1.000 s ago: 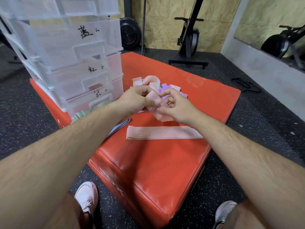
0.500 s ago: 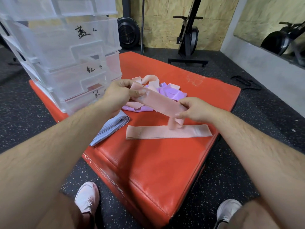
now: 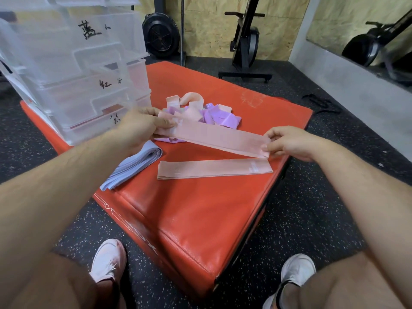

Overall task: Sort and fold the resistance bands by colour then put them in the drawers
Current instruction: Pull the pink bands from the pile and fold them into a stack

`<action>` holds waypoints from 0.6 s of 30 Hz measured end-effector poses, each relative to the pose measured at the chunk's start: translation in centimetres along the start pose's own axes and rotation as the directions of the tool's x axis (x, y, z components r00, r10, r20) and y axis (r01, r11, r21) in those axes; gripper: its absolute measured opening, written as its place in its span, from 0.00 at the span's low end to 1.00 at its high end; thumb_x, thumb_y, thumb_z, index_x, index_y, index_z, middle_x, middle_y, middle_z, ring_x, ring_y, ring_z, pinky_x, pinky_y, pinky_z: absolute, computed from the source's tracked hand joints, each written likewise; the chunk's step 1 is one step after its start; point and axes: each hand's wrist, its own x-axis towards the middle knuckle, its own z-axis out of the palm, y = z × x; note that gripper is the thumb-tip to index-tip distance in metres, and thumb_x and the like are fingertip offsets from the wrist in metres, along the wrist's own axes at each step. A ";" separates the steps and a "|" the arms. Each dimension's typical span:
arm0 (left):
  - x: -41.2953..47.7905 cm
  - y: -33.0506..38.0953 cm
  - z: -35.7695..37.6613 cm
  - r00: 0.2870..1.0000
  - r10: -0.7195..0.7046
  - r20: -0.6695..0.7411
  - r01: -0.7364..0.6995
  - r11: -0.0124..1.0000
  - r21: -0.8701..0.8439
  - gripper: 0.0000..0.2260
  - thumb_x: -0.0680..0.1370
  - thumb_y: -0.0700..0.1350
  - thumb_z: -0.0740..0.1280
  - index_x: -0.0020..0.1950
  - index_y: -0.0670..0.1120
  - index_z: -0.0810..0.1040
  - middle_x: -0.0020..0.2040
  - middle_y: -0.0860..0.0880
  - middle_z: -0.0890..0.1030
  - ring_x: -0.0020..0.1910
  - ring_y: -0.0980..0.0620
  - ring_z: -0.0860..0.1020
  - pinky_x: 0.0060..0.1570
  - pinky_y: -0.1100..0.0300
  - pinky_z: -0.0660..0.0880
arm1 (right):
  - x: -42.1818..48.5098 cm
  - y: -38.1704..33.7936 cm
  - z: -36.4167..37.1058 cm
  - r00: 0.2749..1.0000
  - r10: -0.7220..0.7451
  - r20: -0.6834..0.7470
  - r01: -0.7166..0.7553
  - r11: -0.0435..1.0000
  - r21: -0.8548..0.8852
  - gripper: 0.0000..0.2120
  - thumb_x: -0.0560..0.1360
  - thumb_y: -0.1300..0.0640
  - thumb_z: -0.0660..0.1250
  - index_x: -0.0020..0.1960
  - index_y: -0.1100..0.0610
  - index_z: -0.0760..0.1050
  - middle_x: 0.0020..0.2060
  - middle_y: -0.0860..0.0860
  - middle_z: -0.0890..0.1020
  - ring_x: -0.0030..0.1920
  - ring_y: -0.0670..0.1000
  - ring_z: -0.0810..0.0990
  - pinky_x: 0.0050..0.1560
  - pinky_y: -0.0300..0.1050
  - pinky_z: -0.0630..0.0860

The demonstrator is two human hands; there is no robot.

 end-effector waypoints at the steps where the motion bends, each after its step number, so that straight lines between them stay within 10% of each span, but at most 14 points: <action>1: -0.1 -0.3 0.2 1.000 -0.005 -0.011 0.005 1.000 -0.003 0.06 0.73 0.31 0.71 0.48 0.31 0.78 0.41 0.41 0.86 0.41 0.43 0.86 0.40 0.58 0.83 | -0.3 0.0 -0.1 0.999 0.022 0.028 -0.024 0.996 0.083 0.10 0.74 0.71 0.71 0.53 0.61 0.78 0.51 0.60 0.84 0.49 0.56 0.86 0.53 0.51 0.84; 10: -0.6 -4.3 0.9 0.993 -0.051 -0.105 0.080 0.954 0.290 0.03 0.72 0.33 0.73 0.44 0.37 0.82 0.35 0.44 0.80 0.30 0.53 0.78 0.31 0.62 0.78 | -1.0 1.7 0.5 0.995 0.097 0.035 -0.098 0.995 0.027 0.22 0.71 0.77 0.69 0.58 0.56 0.74 0.55 0.62 0.82 0.51 0.59 0.84 0.55 0.53 0.82; 18: -1.1 -6.4 0.3 0.986 0.167 0.023 -0.112 0.547 0.830 0.10 0.72 0.41 0.73 0.51 0.47 0.78 0.39 0.50 0.78 0.40 0.49 0.75 0.35 0.60 0.65 | -1.4 2.1 1.8 0.999 0.047 -0.004 -0.047 0.982 -0.185 0.16 0.72 0.70 0.70 0.55 0.54 0.75 0.45 0.55 0.80 0.39 0.52 0.79 0.42 0.45 0.79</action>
